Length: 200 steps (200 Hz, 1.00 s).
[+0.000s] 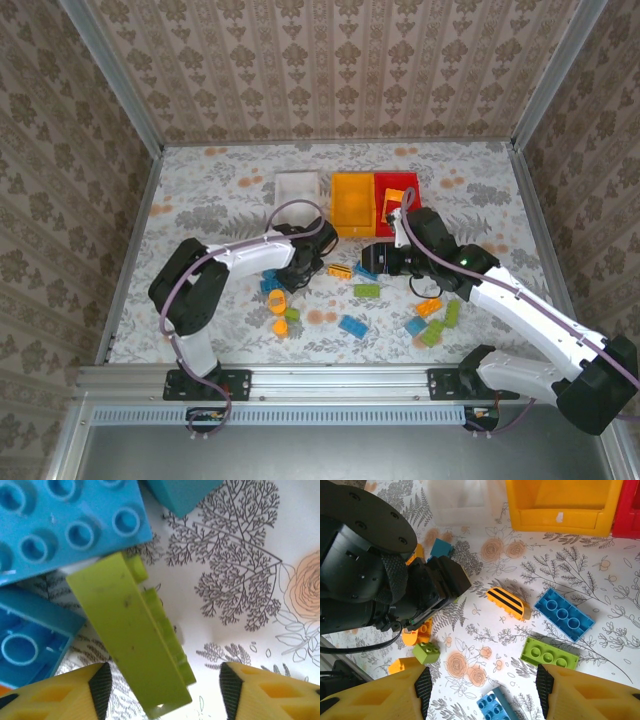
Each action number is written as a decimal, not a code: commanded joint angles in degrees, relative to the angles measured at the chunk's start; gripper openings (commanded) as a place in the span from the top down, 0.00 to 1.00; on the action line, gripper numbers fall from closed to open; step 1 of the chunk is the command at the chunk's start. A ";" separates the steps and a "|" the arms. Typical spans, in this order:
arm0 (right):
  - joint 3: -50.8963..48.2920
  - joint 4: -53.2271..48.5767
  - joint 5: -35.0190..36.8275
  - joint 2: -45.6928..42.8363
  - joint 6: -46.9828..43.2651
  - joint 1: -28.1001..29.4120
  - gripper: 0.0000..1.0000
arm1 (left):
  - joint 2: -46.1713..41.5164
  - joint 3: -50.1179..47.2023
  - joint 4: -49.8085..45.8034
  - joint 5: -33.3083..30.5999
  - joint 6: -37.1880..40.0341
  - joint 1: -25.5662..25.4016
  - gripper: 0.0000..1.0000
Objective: Sort the legos into containers by color
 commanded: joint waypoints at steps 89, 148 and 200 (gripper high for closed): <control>0.09 3.26 -1.09 -0.57 1.74 0.57 0.43 | -4.62 2.55 -5.05 -6.67 1.91 -2.53 0.86; 1.43 4.84 0.79 -1.81 2.53 0.57 0.43 | -9.89 11.70 -4.46 -8.34 27.90 0.82 0.90; 4.05 6.90 4.11 1.12 6.09 0.56 0.43 | -1.31 22.26 -2.11 4.81 49.37 12.71 0.83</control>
